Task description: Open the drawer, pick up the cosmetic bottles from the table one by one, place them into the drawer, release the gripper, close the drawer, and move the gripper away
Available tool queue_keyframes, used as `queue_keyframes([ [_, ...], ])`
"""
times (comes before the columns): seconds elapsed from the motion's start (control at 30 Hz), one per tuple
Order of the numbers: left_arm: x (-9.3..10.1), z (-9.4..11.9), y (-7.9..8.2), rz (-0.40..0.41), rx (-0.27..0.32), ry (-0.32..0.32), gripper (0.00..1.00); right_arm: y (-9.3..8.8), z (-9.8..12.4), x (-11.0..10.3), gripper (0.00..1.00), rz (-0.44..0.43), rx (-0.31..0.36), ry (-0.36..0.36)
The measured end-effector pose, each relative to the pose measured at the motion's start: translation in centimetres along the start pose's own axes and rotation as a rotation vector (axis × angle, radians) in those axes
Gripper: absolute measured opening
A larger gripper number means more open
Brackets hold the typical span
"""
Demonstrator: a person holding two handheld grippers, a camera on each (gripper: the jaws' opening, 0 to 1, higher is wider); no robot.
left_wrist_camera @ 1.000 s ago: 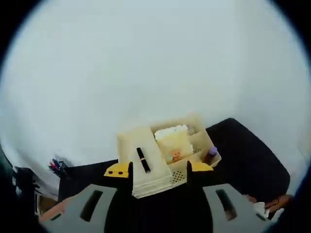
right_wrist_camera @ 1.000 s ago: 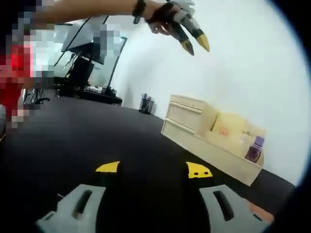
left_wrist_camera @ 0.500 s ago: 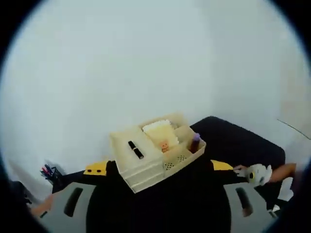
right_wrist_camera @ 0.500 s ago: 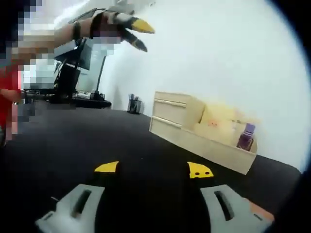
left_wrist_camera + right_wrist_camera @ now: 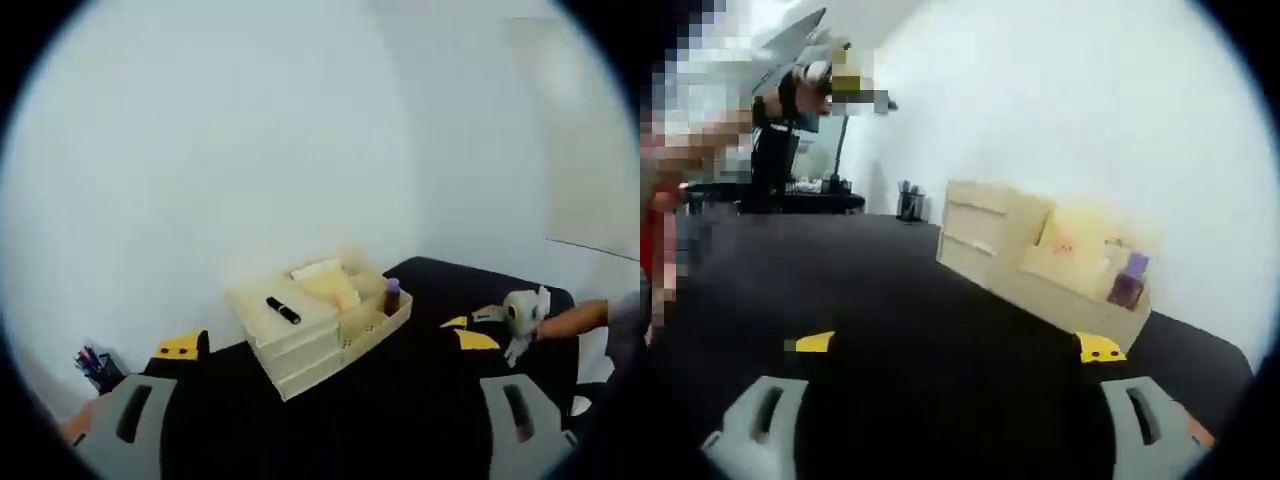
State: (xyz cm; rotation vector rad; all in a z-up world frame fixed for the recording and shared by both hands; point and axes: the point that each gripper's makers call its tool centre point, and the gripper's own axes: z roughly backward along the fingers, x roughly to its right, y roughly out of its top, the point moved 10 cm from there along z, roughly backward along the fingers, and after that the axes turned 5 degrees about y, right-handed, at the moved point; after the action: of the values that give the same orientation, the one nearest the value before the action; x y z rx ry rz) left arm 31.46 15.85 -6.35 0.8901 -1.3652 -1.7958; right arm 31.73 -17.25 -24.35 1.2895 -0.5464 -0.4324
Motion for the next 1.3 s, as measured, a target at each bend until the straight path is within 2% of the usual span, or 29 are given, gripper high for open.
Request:
queue_keyframes([
  [0.1, -0.3, 0.4, -0.2, 0.026, 0.022, -0.016, 0.96, 1.9, 2.2, 0.9, 0.93, 0.002, 0.037, -0.045],
  [0.23, -0.1, 0.5, -1.1, 0.033, 0.014, -0.036, 0.96, 3.7, 5.3, 1.0, 0.93, -0.012, 0.108, -0.097],
  [0.37, 0.2, 0.5, -1.7, 0.03, 0.028, -0.051, 0.96, 5.0, 8.6, 0.7, 0.93, -0.031, 0.144, -0.137],
  [0.4, 0.3, 0.5, -1.8, 0.032, 0.036, -0.057, 0.96, 5.2, 9.7, 0.5, 0.93, -0.03, 0.116, -0.17],
  [0.5, 0.6, 0.6, -1.9, 0.05, 0.065, -0.076, 0.96, 5.3, 11.3, -0.1, 0.87, -0.006, 0.066, -0.19],
  [0.57, 0.8, 0.7, -2.0, 0.054, 0.089, -0.088, 0.96, 5.4, 12.3, -0.7, 0.89, 0.015, 0.053, -0.215],
  [0.7, 1.3, 1.0, -2.4, 0.064, 0.109, -0.107, 0.96, 5.6, 14.2, -1.1, 0.93, 0.008, 0.087, -0.216],
  [0.93, 2.4, 1.7, -4.5, 0.023, 0.09, -0.111, 0.96, 5.0, 17.1, -0.7, 0.93, -0.052, 0.119, -0.218],
  [1.17, 3.4, 3.2, -7.2, 0.028, 0.101, -0.12, 0.96, 2.4, 19.9, -1.9, 0.93, -0.082, 0.089, -0.264],
  [1.3, 3.8, 3.6, -8.9, 0.048, 0.12, -0.136, 0.96, 1.1, 20.9, -1.8, 0.93, -0.109, 0.093, -0.292],
])
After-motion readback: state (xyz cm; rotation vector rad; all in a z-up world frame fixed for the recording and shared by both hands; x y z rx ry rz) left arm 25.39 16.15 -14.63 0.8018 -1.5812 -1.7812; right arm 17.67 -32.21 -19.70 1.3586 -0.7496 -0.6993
